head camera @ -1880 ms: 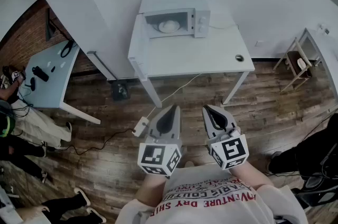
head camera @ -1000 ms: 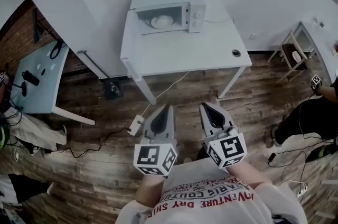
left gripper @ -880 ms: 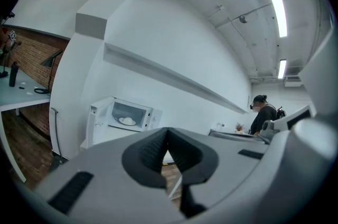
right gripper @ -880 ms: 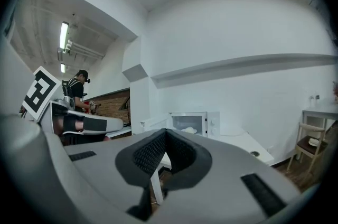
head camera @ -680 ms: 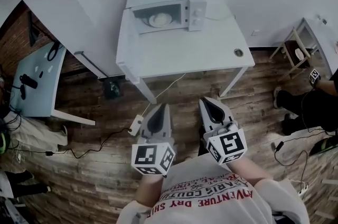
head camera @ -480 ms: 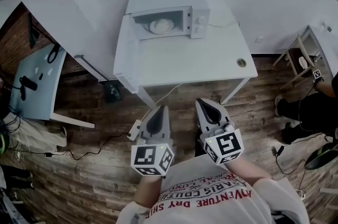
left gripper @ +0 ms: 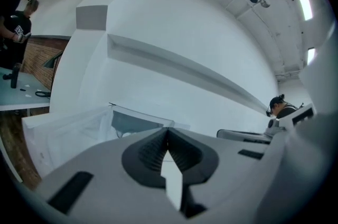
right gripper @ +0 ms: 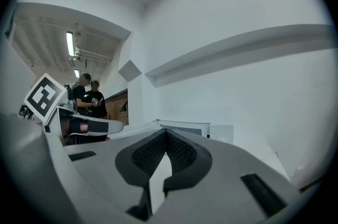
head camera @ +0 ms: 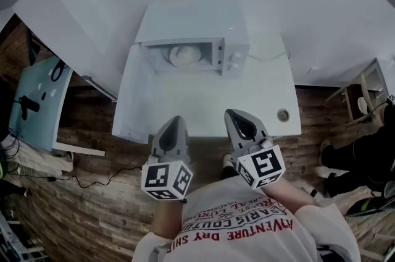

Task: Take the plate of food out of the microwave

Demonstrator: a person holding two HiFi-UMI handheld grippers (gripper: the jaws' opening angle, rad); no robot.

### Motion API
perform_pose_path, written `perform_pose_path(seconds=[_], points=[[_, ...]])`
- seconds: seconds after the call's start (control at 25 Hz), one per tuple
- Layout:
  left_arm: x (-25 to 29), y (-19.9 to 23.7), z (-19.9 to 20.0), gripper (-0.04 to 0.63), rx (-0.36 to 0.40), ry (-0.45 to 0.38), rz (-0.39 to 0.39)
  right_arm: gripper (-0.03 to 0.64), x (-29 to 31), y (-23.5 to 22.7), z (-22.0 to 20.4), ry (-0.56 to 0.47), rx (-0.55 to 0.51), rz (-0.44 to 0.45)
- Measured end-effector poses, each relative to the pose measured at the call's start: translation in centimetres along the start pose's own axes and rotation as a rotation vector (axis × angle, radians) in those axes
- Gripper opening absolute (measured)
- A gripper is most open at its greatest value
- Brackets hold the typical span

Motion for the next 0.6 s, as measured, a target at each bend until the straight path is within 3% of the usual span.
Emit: perform_pose_path(seconds=[0.28,0.6], points=[[9.9,1.1,-0.5,0.006,-0.061,0.010,0.030,0.003,8.2,-6.1,-1.1,0.041,-0.014,0.086],[14.5,5.0,-3.2,0.007,-0.117,0.083,0.133,0.003,14.7,-8.9,-3.8,0.106,0.002,0.102]])
Point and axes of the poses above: the fingertips, and each gripper's own axes: x forward along the fingers, y to its left, z out of its top, the point moved 1 cm from there along -x, backward along the fingers, and after that the axes turned 9 degrees about -z, right-handed, at the moved point
